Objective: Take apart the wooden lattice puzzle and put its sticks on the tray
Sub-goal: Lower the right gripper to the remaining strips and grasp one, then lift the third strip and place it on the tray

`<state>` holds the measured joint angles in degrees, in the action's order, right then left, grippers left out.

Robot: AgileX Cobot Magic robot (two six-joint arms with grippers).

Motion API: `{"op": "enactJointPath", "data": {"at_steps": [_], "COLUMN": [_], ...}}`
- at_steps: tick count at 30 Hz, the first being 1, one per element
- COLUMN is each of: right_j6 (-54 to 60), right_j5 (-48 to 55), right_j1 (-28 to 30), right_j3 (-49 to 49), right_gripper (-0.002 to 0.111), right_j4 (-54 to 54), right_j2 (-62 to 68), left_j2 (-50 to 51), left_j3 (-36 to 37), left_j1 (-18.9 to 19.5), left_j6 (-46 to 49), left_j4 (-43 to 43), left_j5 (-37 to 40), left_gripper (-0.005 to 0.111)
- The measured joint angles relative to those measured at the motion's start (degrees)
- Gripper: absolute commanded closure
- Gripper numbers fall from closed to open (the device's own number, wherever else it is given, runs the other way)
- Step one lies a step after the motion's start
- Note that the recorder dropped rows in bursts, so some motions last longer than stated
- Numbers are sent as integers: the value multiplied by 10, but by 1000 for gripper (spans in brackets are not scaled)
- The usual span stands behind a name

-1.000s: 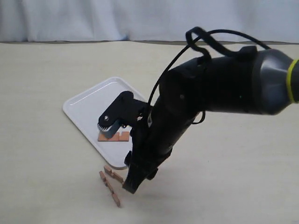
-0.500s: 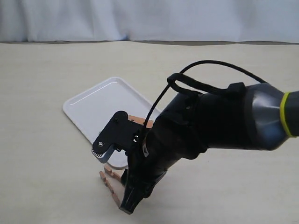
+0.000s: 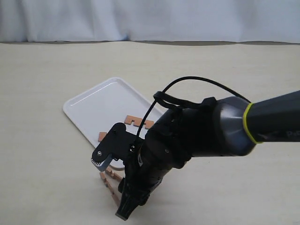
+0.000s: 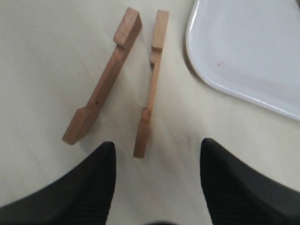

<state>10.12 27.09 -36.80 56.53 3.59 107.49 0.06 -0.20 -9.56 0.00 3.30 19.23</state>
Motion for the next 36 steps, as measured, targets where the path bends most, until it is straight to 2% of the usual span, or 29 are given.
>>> {"op": "enactJointPath", "data": {"at_steps": [3,4,6,9,18,22,26,29,31,36], "right_j6": [0,0,0,8,9,-8,-47,-57,-67,-72], "right_j5": [-15,-19,-29,-38,-41,-39,-109,-149,-159,-170], "right_j1": [0,0,0,0,0,4,46,67,72,77], "right_j3": [0,0,0,0,0,24,85,114,127,163], "right_gripper": [58,61,75,104,104,104,104,103,100,79], "right_j4": [0,0,0,-4,-28,-106,-126,-126,-126,-126], "right_j2": [7,9,10,10,-13,-73,-69,-20,8,73], "left_j2": [0,0,0,0,0,0,0,0,0,0], "left_j3": [0,0,0,0,0,0,0,0,0,0], "left_j1": [0,0,0,0,0,0,0,0,0,0], "left_j6": [0,0,0,0,0,0,0,0,0,0], "left_j4": [0,0,0,0,0,0,0,0,0,0], "left_j5": [0,0,0,0,0,0,0,0,0,0], "left_gripper": [107,107,107,107,107,107,107,107,107,107]}}
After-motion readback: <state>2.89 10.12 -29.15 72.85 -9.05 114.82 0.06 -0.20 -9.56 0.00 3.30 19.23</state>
